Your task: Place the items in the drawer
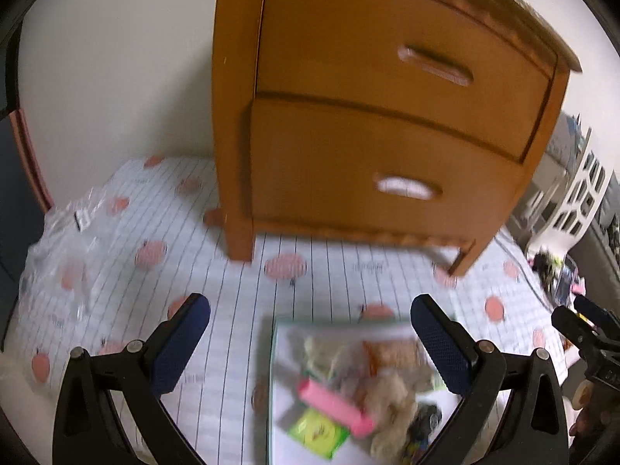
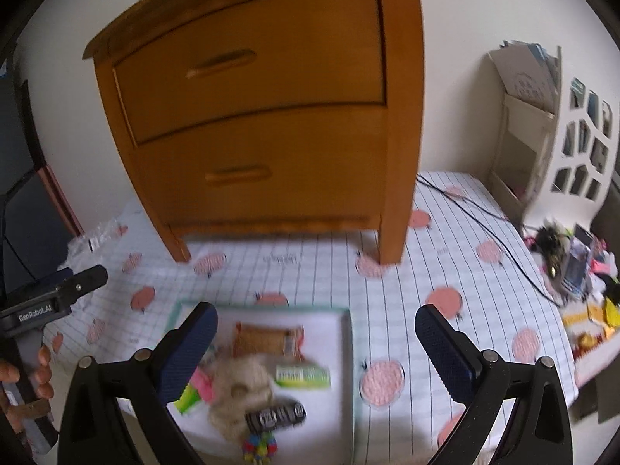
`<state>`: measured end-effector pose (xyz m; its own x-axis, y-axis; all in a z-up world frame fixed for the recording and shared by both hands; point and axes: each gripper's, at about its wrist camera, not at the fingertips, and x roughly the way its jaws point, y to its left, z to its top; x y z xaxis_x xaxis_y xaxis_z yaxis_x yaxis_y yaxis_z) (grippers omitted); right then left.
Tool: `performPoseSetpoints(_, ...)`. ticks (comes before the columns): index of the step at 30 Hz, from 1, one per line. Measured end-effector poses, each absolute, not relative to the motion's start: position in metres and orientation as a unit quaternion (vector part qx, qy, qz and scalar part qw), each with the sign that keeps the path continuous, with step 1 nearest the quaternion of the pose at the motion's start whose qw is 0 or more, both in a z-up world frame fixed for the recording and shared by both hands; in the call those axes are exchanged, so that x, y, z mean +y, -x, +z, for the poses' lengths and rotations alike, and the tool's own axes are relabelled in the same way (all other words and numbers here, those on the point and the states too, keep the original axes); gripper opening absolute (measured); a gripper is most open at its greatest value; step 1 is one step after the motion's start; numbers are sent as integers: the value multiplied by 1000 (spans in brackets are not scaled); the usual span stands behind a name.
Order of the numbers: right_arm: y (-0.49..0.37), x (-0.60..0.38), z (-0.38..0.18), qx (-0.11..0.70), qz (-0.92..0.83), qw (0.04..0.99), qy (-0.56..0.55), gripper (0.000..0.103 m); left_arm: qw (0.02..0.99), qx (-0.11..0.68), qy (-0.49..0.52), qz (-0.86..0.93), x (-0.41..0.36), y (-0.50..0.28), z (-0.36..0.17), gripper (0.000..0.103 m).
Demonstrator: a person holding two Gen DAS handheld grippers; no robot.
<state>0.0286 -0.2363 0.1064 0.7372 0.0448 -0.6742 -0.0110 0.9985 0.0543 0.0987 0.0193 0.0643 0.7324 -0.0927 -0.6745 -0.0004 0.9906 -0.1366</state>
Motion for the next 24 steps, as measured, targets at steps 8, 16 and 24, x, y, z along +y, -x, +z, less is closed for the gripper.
performPoseSetpoints(8, -85, -254, 117, 327, 28, 944, -36, 103, 940, 331, 73, -34, 28, -156, 83, 103)
performPoseSetpoints(16, -150, -268, 128, 338, 37, 940, -30, 103, 934, 345, 86, -34, 50, -207, 92, 103)
performPoseSetpoints(24, -203, -284, 125, 363, 59, 929, -41, 103, 928, 354, 104, -59, 68, -241, 95, 103)
